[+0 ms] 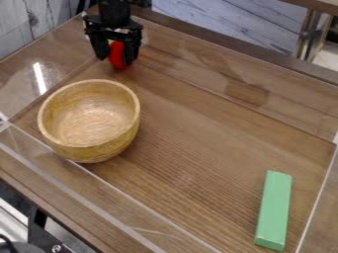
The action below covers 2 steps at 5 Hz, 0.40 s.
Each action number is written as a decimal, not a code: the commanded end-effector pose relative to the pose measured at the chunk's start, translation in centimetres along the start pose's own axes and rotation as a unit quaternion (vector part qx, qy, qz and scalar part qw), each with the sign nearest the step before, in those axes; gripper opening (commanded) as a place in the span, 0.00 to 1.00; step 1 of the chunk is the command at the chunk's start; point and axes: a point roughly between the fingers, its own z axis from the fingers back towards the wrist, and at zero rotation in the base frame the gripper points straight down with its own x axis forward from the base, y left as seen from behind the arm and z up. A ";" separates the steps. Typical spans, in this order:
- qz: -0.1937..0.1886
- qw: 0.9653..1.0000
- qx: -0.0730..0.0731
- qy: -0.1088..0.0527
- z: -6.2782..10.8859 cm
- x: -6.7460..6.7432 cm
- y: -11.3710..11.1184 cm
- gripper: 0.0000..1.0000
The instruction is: Move the red fruit to the left
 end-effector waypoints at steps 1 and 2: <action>0.006 1.000 -0.001 -0.027 2.6 -0.1 0.7 1.00; 0.013 0.999 -0.013 -0.027 2.9 -0.7 0.9 1.00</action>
